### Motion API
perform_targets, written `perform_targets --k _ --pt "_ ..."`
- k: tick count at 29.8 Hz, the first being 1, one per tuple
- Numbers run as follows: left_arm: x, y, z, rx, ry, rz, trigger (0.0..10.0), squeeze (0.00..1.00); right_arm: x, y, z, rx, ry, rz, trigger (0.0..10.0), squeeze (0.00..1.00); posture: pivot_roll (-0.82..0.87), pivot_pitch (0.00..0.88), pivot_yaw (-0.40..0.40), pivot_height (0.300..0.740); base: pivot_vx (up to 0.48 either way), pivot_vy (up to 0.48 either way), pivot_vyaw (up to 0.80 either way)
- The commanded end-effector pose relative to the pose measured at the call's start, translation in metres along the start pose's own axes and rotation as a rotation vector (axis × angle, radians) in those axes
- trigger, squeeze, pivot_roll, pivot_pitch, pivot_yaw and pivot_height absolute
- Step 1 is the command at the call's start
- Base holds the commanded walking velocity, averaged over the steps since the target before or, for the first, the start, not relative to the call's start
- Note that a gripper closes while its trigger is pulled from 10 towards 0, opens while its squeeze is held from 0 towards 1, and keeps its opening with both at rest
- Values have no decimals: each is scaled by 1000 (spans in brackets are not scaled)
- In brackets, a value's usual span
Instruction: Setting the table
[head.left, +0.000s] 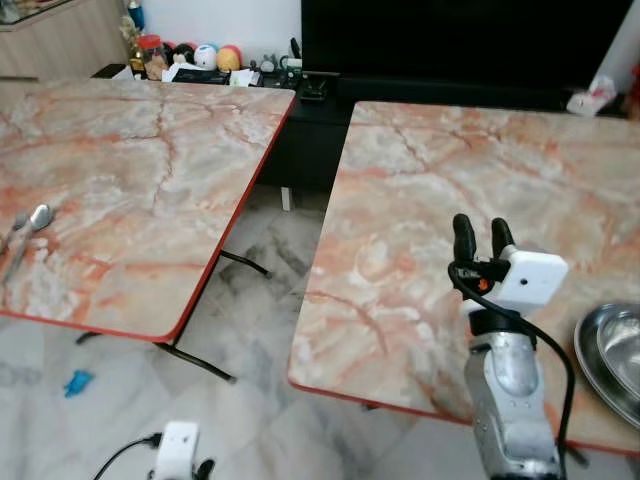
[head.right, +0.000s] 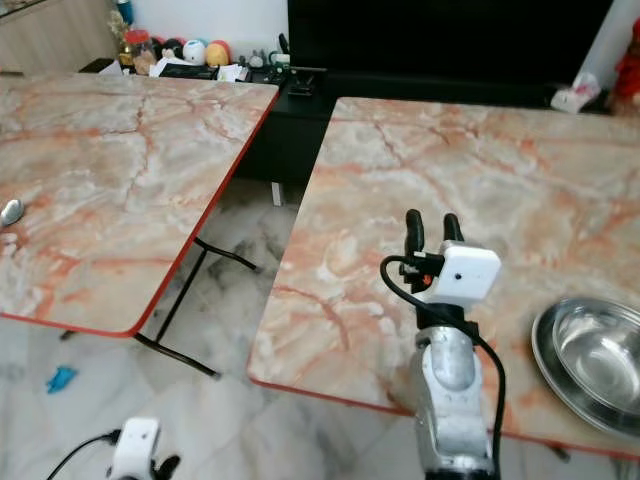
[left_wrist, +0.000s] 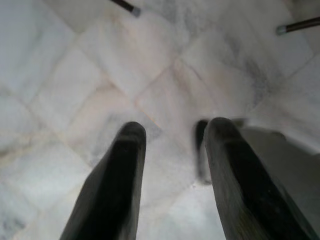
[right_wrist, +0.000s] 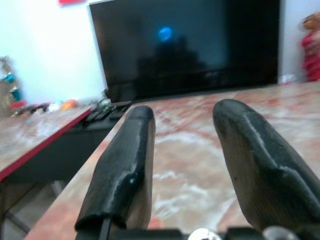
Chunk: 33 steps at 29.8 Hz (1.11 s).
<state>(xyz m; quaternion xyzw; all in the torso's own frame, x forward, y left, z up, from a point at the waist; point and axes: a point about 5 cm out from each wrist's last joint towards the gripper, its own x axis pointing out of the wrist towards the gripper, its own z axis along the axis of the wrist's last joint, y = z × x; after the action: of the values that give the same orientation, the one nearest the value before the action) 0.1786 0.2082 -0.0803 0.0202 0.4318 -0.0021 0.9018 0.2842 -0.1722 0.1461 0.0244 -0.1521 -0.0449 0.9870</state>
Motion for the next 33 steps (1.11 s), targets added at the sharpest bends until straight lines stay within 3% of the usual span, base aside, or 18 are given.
perform_targets --k 1,33 --pt "0 6 0 6 11 14 10000 0 2 7 3 7 -14 18 10000 0 -25 74 12 740 0 398 0" --pt "-1 6 -2 4 21 21 10000 0 7 7 4 5 -13 20 10000 0 -30 78 12 740 0 396 0"
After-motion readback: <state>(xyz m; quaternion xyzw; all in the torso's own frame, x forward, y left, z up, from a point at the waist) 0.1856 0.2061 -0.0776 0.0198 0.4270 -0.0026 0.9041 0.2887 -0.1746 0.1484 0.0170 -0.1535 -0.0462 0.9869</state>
